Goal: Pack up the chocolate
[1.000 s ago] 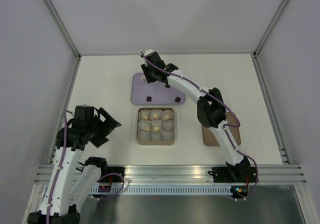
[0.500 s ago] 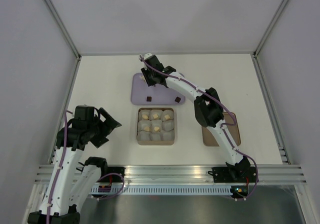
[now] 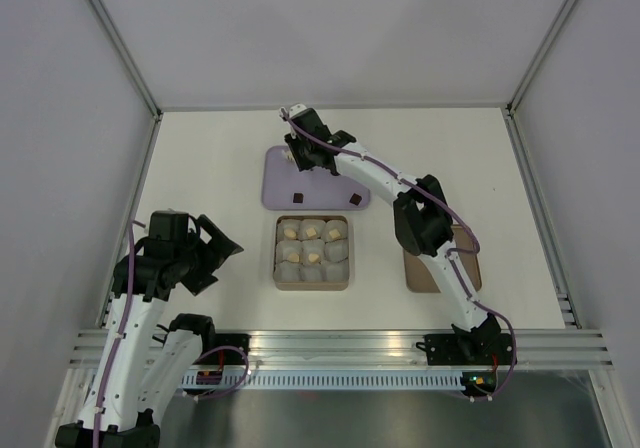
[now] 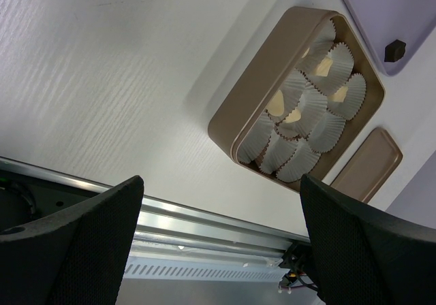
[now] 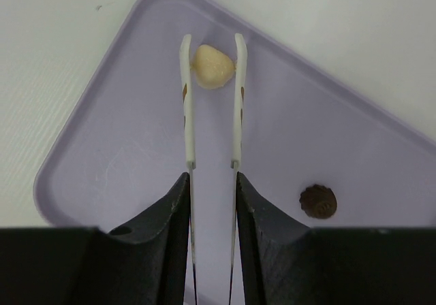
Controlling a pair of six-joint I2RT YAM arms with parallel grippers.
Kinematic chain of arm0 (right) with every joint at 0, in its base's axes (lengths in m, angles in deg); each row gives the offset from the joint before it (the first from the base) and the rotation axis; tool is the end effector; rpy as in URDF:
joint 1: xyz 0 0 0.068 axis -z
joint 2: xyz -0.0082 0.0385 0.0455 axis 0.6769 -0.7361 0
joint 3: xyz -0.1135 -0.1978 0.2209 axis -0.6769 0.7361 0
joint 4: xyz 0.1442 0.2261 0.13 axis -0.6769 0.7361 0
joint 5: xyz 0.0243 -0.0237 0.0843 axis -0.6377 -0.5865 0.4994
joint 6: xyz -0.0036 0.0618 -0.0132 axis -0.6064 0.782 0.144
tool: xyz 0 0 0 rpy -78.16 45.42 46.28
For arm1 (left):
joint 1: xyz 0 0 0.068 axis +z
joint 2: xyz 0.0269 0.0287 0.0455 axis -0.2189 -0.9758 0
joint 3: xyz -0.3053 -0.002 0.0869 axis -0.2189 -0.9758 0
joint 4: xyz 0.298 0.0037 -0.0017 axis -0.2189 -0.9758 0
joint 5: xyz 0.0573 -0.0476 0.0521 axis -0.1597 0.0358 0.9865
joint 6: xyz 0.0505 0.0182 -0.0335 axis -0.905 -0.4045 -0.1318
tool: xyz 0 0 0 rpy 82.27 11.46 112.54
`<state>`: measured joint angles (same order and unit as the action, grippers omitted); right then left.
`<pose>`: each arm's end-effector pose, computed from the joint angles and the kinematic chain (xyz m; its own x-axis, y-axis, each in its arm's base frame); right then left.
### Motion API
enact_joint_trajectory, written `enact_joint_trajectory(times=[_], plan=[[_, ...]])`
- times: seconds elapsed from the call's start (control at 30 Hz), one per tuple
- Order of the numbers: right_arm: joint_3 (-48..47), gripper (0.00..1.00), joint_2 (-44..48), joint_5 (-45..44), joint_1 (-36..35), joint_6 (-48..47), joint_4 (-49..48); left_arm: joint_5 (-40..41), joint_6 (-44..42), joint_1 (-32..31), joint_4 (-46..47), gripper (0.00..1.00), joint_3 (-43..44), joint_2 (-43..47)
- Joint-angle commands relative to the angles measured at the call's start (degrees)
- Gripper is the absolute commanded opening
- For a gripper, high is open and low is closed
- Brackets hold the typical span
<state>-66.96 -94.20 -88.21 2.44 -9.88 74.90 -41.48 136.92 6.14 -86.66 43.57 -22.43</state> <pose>0.4909 0.4057 0.2292 -0.5671 -0.3464 -0.7473 -0.5071 0.8618 -0.0147 0.1163 -0.0176 0.3088 -0.6273 -0.7277 -0.2776 -0.5595 0.6690 -0.4894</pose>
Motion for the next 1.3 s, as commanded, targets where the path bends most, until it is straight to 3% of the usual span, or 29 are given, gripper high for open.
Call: enact_joint_trajectory(times=[0.0, 0.2, 0.4, 0.7, 0.93, 1.27], plan=[[4.4, 0.13, 10.8, -1.0, -0.1, -0.9, -3.1, -2.3, -0.4, -0.1, 1.3, 1.0, -0.5, 0.4], [23.5, 0.11, 28.0, -1.3, -0.4, -0.3, -4.3, -3.2, -1.4, -0.1, 1.3, 0.99, -1.9, 0.6], [35.2, 0.11, 43.5, -1.4, -1.9, 2.9, 0.7, -4.1, -1.6, -0.1, 2.7, 1.0, -2.9, -0.5], [49.2, 0.11, 60.4, -4.1, -13.0, 17.2, 13.9, -4.3, 0.0, -0.4, 4.9, 1.0, -4.5, -0.5], [55.8, 0.11, 62.8, -5.4, -20.6, 24.3, 17.0, -4.6, 0.0, -0.5, 5.6, 1.0, -5.7, 0.8], [57.0, 0.11, 59.1, -9.1, -21.7, 26.0, 16.6, -4.7, -0.8, -0.5, 5.9, 1.0, -6.2, 0.8]])
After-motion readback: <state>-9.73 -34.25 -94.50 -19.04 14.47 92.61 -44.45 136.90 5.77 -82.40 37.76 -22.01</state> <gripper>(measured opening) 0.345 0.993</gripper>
